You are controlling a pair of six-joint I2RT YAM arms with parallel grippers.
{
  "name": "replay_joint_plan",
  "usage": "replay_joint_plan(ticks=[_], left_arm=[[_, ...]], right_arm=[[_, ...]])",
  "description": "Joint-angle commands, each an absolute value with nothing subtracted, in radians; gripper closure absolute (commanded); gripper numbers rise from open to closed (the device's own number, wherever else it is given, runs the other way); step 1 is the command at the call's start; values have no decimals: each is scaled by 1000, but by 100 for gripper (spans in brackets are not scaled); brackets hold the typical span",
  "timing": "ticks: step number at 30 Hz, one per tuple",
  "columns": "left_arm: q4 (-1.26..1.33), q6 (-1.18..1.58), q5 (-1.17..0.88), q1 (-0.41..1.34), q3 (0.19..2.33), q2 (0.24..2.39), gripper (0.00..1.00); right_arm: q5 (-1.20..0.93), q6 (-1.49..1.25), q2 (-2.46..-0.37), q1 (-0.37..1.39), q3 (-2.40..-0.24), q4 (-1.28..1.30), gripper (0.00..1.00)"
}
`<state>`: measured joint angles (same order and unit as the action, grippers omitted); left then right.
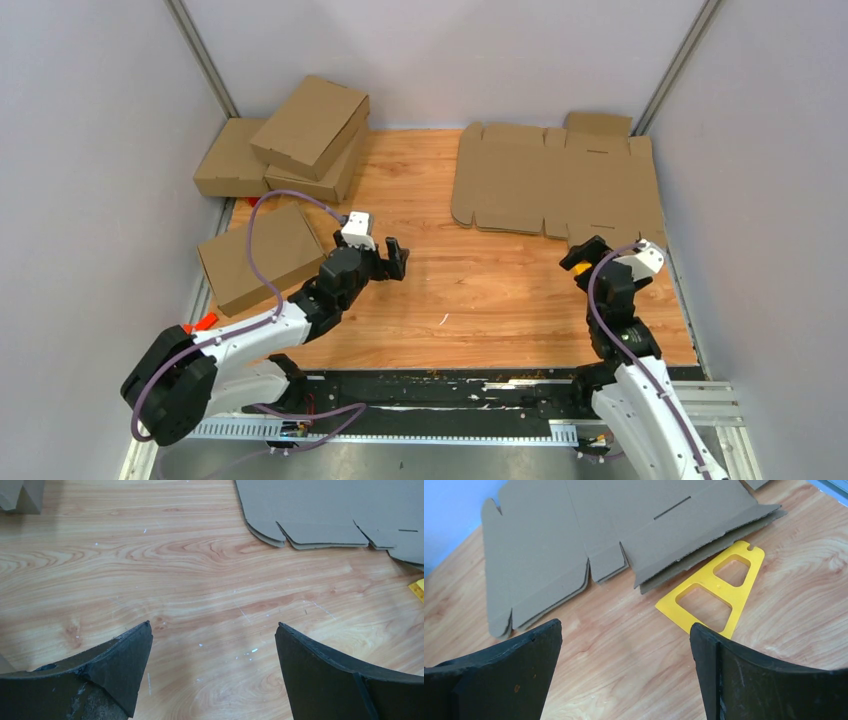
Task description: Fold the paper box
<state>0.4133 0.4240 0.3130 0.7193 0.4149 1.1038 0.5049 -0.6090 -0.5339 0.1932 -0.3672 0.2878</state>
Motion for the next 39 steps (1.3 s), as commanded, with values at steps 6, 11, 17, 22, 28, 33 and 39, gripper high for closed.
replay_joint_plan(ticks=[6,11,17,22,28,33,39], left_arm=[[488,383,285,719,378,1041,0],[515,360,200,719,377,1058,0],[535,358,150,720,379,1081,0],[553,365,133,719,376,1096,0],[538,364,161,719,372,1072,0],[532,370,180,719,367,1057,0],[528,377,199,719,359,1041,0]], right_arm=[[395,-560,-473,192,-287,111,1],[267,-476,-507,192,-293,27,1],[92,-412,-725,200,-466,57,0],[90,-334,-1091,321,-663,105,0],[171,-218,-1511,506,-992,226,1],[249,-122,-1770,569,-1227,286,6],[300,-66,-1963,590,-1409,338,6]])
